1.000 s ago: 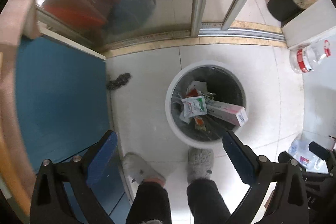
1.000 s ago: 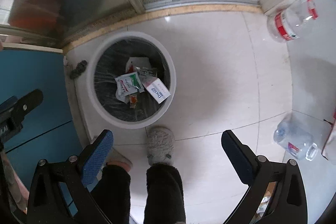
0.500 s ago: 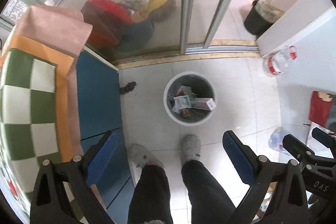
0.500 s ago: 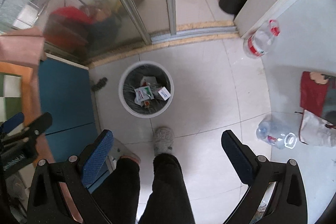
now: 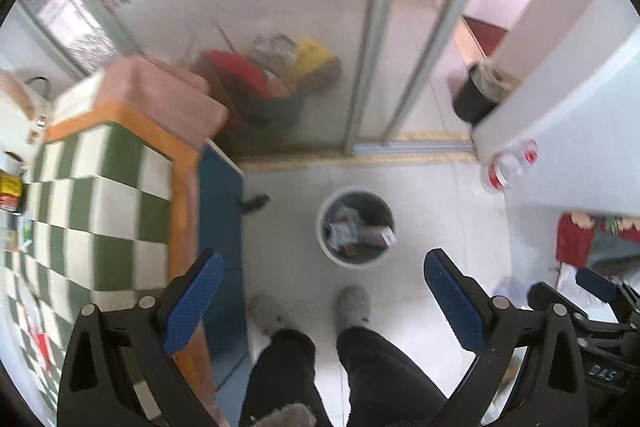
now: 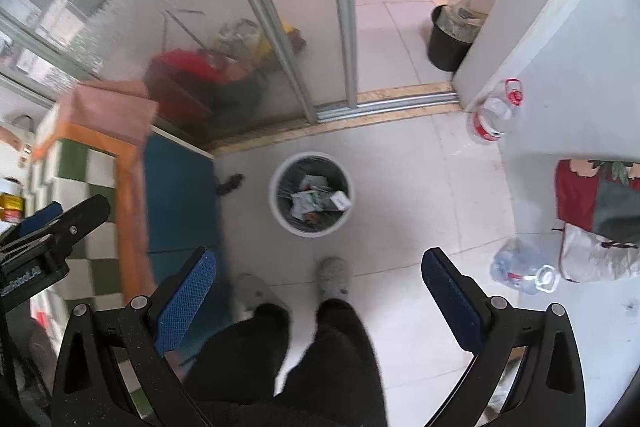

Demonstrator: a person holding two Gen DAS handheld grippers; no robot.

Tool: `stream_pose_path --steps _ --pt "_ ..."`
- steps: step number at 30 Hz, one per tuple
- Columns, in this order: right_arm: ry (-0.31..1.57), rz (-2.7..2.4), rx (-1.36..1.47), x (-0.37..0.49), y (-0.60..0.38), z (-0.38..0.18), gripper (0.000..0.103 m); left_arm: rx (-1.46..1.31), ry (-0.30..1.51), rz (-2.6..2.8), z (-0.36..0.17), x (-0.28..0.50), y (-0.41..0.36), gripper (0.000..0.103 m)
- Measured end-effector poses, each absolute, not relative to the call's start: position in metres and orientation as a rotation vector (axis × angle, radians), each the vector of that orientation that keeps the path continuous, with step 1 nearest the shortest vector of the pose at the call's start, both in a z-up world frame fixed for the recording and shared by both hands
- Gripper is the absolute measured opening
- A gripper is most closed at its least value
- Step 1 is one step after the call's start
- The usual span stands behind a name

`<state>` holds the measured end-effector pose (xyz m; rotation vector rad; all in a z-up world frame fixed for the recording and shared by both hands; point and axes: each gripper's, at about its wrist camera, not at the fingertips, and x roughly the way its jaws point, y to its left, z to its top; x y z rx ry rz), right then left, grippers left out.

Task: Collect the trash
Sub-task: 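Move both tools back to the table toward the red sugar bag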

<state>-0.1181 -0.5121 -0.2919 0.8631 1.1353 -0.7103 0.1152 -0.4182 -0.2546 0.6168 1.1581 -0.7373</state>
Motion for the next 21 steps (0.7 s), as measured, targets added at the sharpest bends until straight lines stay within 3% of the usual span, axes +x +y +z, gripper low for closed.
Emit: stream_pose_path --steps 5,11,16,21 --pt "1.07 -0.664 0.82 -0.075 -0.507 -0.247 0.103 0.508 1.061 -0.636 -0.215 0.167 -0.387 0.103" --pt "1.046 -0.513 0.693 0.034 -0.471 -0.203 0.103 0.359 1.034 -0.458 -0.186 0.261 -0.294 0.103" --pt "1.108 -0.281 0.552 0.165 -0.391 -0.192 0.103 0.232 1.066 -0.177 -0.184 0.34 -0.162 0.103" --pt "1.198 0.004 0.476 0.292 -0.284 -0.209 0.103 0.06 1.158 0.179 -0.209 0.385 0.016 0.103"
